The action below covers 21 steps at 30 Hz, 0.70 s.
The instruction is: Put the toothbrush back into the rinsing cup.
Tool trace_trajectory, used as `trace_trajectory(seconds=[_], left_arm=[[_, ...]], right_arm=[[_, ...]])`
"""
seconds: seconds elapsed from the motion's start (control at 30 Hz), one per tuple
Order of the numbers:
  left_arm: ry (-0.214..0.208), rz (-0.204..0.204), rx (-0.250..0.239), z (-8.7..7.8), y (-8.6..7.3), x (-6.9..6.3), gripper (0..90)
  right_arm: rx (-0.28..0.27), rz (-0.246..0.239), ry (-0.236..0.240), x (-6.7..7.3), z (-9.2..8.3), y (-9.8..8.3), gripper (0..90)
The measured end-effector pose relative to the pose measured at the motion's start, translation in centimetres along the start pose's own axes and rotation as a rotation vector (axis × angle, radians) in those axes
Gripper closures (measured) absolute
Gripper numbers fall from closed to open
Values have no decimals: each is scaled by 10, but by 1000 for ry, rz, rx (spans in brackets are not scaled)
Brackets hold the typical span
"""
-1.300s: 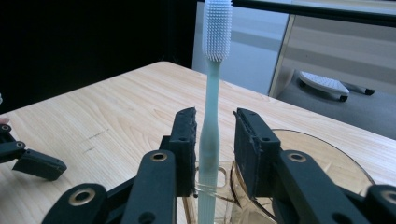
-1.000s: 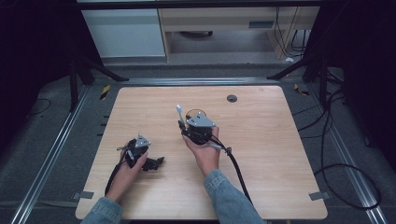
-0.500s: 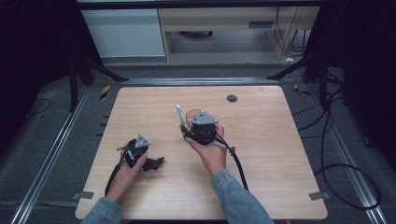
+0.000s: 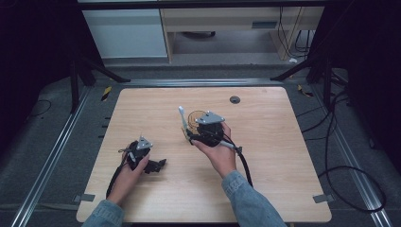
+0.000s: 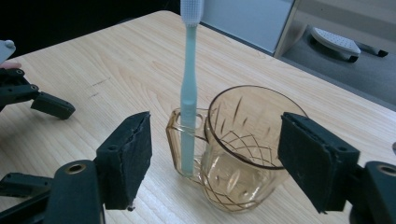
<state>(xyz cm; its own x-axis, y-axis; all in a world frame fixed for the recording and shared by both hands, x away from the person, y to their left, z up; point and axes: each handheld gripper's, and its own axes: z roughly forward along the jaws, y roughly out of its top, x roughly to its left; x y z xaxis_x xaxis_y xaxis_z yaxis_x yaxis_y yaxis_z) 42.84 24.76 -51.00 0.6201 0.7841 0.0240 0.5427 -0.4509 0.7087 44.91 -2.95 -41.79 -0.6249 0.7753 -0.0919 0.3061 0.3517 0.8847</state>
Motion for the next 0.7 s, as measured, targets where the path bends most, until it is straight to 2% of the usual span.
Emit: trace_trajectory(seconds=[0.4, 0.53, 0.7], left_arm=[[0, -1, -1, 0, 0, 0, 0], [0, -1, 0, 0, 0, 0, 0], [0, -1, 0, 0, 0, 0, 0]], right_arm=[[99, 0, -9, -22, -19, -3, 114], [139, -23, -28, -37, -33, -12, 76], [176, -17, -53, -60, -54, -28, 67]])
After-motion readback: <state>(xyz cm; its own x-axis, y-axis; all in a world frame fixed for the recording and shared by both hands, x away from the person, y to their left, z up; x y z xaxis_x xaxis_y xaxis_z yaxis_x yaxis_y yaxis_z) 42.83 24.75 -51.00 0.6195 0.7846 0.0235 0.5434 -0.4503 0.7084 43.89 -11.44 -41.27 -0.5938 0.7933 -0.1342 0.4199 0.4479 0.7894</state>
